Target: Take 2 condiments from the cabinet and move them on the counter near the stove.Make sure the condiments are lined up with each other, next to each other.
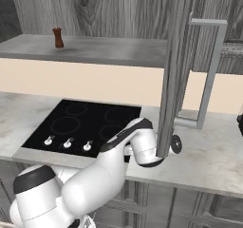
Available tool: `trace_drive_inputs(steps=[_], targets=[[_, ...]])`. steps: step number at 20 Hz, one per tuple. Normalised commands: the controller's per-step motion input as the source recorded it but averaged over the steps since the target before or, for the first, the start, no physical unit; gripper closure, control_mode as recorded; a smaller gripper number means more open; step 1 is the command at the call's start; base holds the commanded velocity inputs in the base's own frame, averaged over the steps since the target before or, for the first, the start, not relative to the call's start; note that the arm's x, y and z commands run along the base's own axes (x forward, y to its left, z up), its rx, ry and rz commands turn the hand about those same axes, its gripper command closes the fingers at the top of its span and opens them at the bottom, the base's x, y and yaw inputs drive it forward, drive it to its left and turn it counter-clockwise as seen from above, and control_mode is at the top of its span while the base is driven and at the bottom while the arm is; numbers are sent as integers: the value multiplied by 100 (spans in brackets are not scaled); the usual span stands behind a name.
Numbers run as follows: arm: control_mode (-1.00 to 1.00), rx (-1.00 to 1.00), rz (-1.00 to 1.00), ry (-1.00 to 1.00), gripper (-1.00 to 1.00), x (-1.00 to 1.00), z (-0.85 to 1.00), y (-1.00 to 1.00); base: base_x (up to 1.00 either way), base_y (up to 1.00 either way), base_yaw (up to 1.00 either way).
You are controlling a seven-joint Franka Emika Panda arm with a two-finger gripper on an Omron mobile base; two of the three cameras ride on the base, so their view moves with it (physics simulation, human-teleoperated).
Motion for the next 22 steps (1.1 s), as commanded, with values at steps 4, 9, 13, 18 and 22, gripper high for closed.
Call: trace_drive_inputs(steps=[4, 9, 13, 18, 22], targets=[[-100, 0, 0, 0, 100, 0, -10, 0, 0, 0, 0], [-100, 0, 0, 0, 100, 7, -13, 0, 0, 0, 0], [-100, 0, 0, 0, 100, 12, -11, 0, 0, 0, 0], [-100, 0, 0, 0, 100, 13, -11, -1, 0, 0, 0], [-100, 0, 0, 0, 100, 14, -16, -7, 0, 0, 0]])
